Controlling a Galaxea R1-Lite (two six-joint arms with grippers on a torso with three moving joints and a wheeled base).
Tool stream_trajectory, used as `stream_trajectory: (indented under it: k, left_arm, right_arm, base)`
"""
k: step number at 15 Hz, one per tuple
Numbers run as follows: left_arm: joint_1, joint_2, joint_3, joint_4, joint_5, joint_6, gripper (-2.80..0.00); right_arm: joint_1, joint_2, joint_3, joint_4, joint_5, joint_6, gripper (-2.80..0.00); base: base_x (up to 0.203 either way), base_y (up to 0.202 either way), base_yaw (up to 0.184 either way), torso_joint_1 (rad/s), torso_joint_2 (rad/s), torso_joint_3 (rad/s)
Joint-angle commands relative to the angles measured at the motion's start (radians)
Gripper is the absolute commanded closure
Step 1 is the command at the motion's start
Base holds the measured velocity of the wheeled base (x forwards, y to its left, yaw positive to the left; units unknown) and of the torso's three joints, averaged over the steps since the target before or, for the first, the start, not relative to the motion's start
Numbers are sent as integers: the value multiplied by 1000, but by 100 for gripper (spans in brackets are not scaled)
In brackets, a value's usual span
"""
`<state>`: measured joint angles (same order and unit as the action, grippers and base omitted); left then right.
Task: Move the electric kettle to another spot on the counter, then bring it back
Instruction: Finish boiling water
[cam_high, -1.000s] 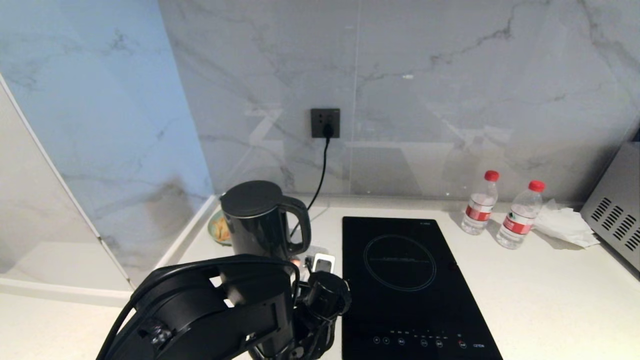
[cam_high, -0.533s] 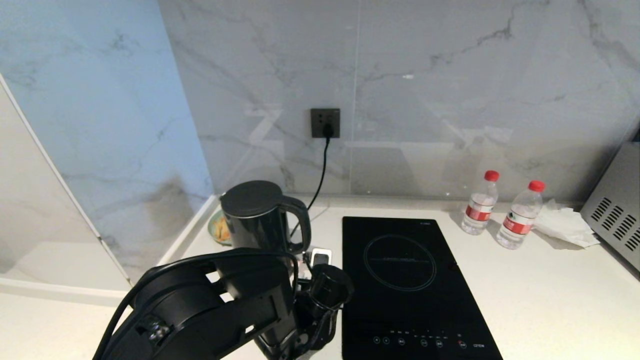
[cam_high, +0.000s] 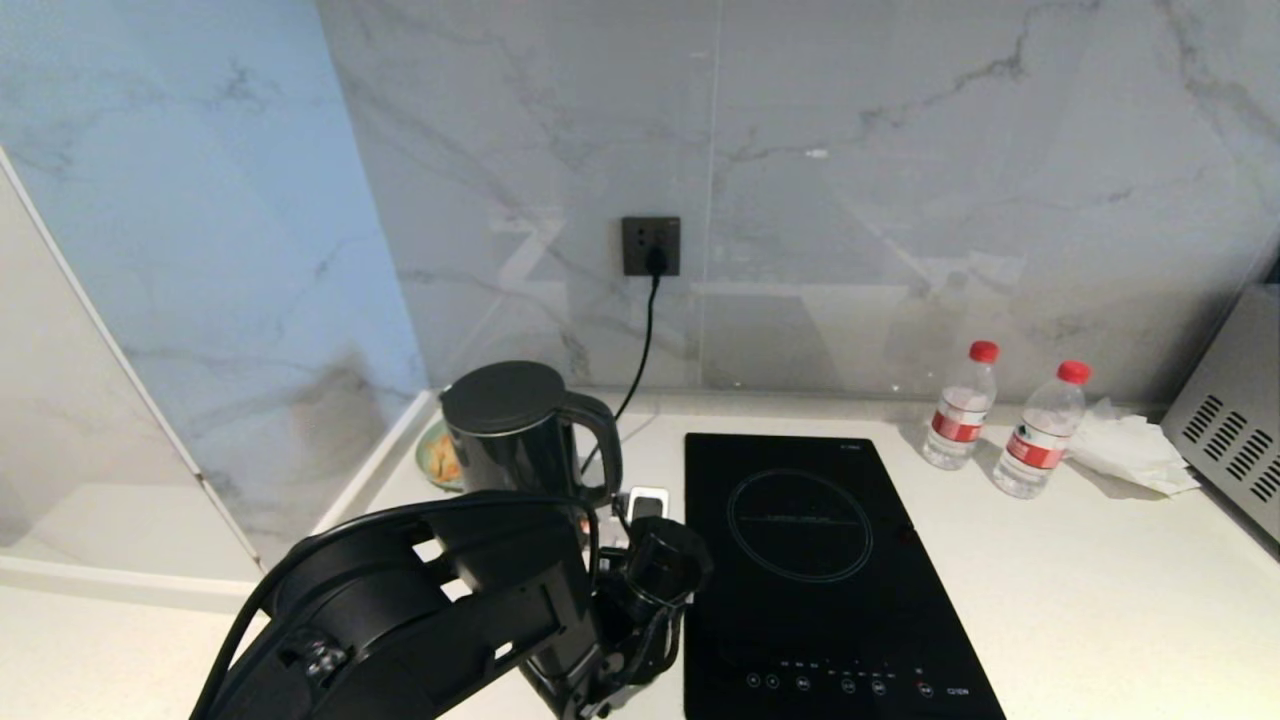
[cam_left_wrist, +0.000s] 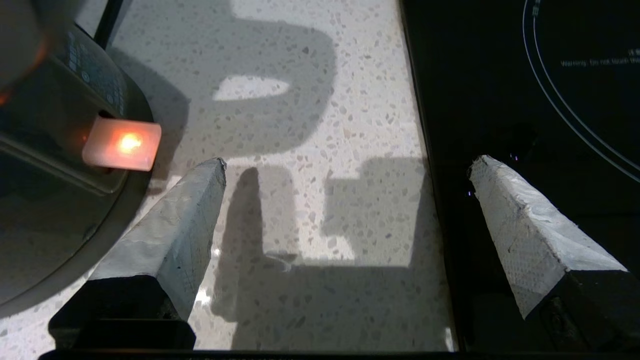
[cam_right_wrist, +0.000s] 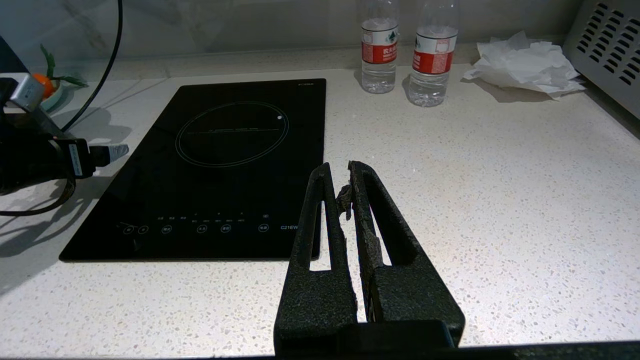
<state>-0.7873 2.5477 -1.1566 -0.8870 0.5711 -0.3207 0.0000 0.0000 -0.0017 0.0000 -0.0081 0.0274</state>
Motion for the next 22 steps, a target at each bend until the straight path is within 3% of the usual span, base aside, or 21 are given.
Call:
stream_trajectory:
  k: [1, 8, 22]
  left_arm:
    - [2, 8, -16, 12, 4, -2, -280]
    - [40, 6, -16, 43, 4, -8, -280]
    - [48, 8, -23, 43, 9, -8, -280]
  right_arm:
    - [0, 0, 0, 0, 0, 0, 0]
    - [0, 0, 0, 0, 0, 0, 0]
    - [0, 0, 0, 0, 0, 0, 0]
  base:
    - [0, 0, 0, 0, 0, 0]
    - [0, 0, 0, 0, 0, 0]
    - [0, 0, 0, 0, 0, 0]
